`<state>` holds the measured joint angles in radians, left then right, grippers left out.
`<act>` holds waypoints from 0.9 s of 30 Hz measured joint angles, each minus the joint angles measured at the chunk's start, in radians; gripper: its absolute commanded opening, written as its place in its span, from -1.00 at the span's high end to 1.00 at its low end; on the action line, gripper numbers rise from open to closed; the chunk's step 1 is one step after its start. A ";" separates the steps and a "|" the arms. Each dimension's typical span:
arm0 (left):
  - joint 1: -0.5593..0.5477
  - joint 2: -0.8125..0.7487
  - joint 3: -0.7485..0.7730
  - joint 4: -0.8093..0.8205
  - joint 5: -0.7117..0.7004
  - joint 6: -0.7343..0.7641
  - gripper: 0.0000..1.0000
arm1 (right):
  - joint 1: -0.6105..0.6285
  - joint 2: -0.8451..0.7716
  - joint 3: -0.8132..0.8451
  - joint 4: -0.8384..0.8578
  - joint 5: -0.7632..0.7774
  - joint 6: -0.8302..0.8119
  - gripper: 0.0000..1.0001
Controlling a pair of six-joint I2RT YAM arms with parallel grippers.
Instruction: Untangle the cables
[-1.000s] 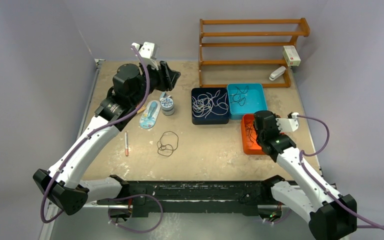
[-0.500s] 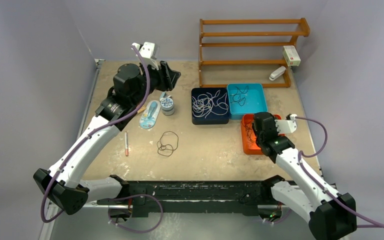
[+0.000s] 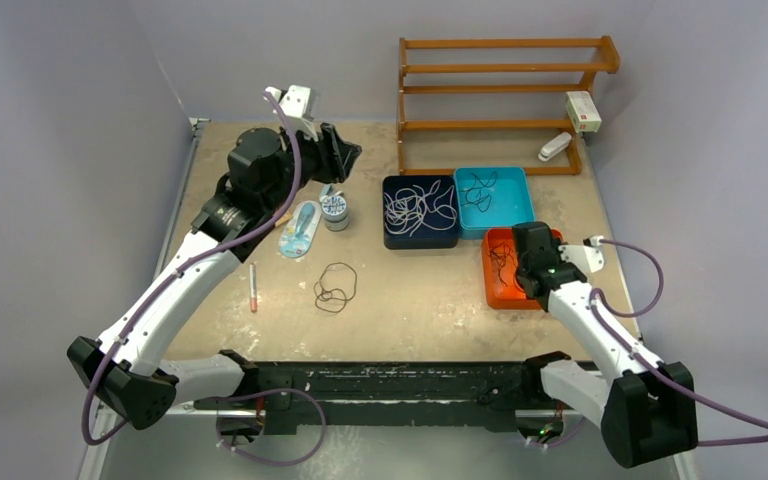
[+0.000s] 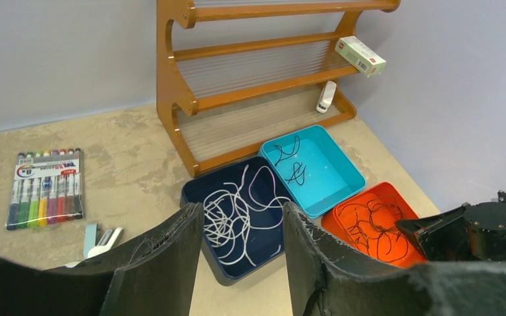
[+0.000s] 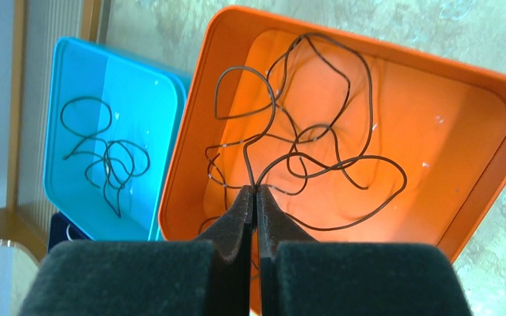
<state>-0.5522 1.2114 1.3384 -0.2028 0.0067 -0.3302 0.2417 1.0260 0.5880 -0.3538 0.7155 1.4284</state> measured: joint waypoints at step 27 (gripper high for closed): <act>0.000 0.000 -0.016 -0.002 -0.011 0.000 0.06 | -0.086 0.068 -0.085 0.197 -0.069 -0.114 0.14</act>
<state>-0.5522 1.2114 1.3228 -0.2050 -0.0040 -0.3305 0.1558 1.0935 0.5026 -0.1566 0.6464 1.3144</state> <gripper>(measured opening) 0.469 0.333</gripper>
